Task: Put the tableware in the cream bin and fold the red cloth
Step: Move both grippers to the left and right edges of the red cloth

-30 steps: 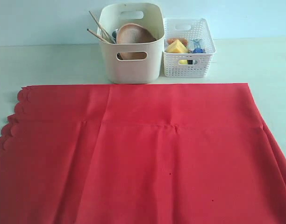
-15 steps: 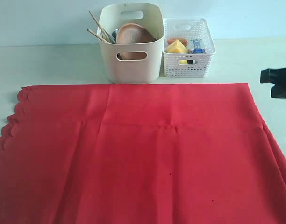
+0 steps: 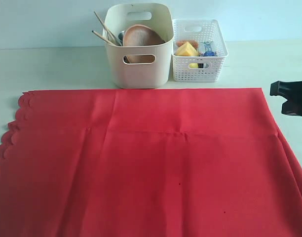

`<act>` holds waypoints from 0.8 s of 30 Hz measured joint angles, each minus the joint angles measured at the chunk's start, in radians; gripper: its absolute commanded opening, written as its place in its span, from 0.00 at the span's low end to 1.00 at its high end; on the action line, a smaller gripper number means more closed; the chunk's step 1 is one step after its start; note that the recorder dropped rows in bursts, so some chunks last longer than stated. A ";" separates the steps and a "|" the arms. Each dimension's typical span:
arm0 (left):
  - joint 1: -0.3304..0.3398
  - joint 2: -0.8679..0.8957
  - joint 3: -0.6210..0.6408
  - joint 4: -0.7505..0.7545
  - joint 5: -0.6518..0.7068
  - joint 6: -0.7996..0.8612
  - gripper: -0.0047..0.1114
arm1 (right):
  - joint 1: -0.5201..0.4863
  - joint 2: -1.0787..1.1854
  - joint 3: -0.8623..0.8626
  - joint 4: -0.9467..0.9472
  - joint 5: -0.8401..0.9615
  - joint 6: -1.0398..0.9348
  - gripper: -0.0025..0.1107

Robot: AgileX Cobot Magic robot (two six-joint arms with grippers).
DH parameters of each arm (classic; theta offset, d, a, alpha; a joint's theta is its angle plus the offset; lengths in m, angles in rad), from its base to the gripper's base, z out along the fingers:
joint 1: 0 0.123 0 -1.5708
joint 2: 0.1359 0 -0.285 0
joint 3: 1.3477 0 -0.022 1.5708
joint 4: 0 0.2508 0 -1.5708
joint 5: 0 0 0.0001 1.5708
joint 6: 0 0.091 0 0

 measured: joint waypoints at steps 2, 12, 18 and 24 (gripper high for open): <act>0.000 0.065 -0.009 0.004 0.017 0.010 0.53 | 0.000 0.000 0.000 0.004 0.000 0.000 0.02; -0.022 0.301 -0.018 0.018 0.016 0.040 0.79 | 0.000 0.000 0.000 0.060 0.000 -0.066 0.02; -0.097 0.392 -0.044 0.018 0.013 0.102 0.78 | 0.000 0.008 0.000 0.065 -0.005 -0.083 0.02; -0.100 0.466 -0.057 0.018 0.005 0.112 0.78 | 0.000 0.008 0.000 0.067 -0.005 -0.092 0.02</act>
